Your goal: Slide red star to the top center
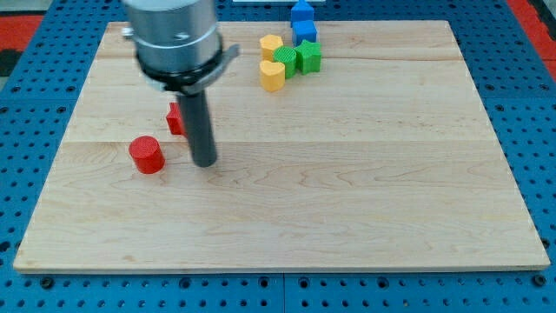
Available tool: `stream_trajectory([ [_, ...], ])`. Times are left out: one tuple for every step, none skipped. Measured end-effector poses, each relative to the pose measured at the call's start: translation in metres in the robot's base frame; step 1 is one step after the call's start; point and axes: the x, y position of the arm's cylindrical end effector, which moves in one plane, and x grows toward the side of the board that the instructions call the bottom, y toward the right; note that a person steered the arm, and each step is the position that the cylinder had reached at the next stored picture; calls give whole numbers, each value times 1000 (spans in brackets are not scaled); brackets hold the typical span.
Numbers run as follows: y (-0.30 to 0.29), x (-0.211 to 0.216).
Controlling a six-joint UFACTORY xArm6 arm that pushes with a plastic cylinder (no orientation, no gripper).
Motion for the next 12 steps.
stream_trajectory([
  [-47,1],
  [-64,-3],
  [-33,-21],
  [-1,-41],
  [17,-69],
  [16,-88],
  [-11,-88],
  [-45,-88],
  [-88,-89],
  [-91,-108],
  [-79,-130],
  [-67,-150],
])
